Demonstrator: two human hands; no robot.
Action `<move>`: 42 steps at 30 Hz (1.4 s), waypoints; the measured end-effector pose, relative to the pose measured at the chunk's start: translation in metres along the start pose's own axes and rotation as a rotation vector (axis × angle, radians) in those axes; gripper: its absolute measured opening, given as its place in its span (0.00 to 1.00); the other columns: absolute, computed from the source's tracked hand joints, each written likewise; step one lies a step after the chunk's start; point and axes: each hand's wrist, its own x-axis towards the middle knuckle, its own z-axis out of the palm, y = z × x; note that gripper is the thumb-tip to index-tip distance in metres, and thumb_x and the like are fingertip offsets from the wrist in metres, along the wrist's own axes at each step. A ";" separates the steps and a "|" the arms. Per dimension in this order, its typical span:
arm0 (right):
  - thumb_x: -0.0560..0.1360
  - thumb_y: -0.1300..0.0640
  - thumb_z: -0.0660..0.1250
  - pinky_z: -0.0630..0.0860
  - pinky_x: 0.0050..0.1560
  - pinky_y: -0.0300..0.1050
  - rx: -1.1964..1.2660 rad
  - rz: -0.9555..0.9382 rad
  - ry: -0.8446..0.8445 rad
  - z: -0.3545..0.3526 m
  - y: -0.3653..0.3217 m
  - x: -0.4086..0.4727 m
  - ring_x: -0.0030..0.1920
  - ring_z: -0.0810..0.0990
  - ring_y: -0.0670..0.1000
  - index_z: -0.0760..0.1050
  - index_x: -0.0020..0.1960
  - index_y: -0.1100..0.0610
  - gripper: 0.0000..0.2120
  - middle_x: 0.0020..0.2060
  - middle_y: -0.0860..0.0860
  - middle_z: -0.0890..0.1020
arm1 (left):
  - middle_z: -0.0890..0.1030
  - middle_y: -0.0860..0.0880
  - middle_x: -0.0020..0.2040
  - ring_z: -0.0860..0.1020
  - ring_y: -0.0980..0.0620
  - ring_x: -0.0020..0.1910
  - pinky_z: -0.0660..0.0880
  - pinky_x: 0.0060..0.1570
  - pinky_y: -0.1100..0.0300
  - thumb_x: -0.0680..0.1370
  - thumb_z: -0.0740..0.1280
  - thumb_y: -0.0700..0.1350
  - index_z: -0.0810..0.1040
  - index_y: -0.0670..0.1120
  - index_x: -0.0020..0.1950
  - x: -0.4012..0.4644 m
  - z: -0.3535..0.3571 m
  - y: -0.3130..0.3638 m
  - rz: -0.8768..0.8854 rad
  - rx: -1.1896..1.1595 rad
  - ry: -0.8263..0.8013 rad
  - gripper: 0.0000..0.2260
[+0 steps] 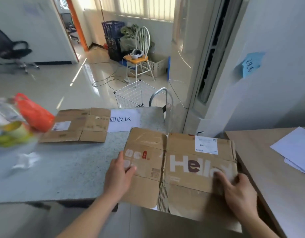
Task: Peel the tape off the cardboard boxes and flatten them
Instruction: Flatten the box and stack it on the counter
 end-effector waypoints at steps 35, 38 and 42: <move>0.72 0.36 0.70 0.65 0.34 0.48 -0.151 -0.271 -0.328 0.384 -0.256 -0.008 0.35 0.75 0.52 0.73 0.39 0.56 0.23 0.34 0.53 0.78 | 0.60 0.46 0.80 0.64 0.45 0.76 0.68 0.68 0.50 0.79 0.65 0.58 0.51 0.50 0.82 0.196 -0.212 -0.249 -0.431 0.080 0.209 0.37; 0.73 0.35 0.69 0.63 0.32 0.47 -0.154 -0.266 -0.298 0.408 -0.275 0.000 0.34 0.74 0.52 0.71 0.39 0.56 0.23 0.32 0.53 0.77 | 0.57 0.46 0.80 0.64 0.44 0.75 0.68 0.68 0.50 0.79 0.65 0.58 0.51 0.49 0.82 0.238 -0.225 -0.256 -0.409 0.121 0.186 0.37; 0.73 0.33 0.67 0.62 0.30 0.44 -0.216 -0.259 -0.280 0.444 -0.302 0.012 0.34 0.74 0.50 0.70 0.41 0.53 0.23 0.34 0.51 0.77 | 0.58 0.45 0.80 0.66 0.42 0.74 0.69 0.67 0.49 0.80 0.65 0.57 0.51 0.48 0.82 0.303 -0.238 -0.273 -0.363 0.162 0.124 0.36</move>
